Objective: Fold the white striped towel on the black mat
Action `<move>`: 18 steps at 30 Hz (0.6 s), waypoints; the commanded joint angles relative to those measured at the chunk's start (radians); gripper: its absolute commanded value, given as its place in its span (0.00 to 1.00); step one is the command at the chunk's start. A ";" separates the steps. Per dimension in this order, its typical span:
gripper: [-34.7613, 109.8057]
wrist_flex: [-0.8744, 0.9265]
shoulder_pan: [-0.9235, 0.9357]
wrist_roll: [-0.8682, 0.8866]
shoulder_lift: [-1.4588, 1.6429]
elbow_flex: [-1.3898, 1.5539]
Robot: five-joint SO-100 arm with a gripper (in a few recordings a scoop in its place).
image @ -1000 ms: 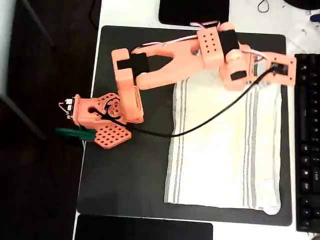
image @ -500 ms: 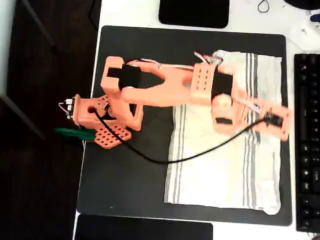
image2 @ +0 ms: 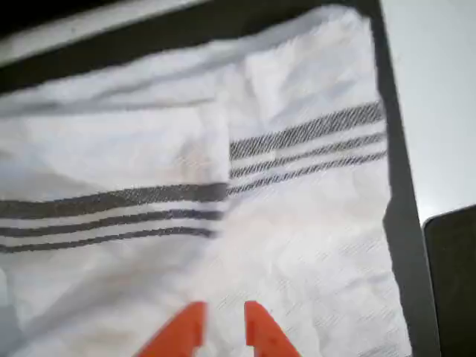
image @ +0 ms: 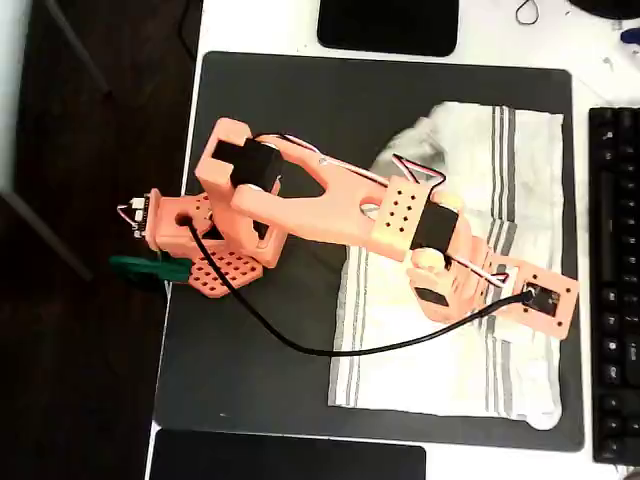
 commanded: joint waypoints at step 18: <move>0.35 0.078 -0.147 0.158 0.017 -0.051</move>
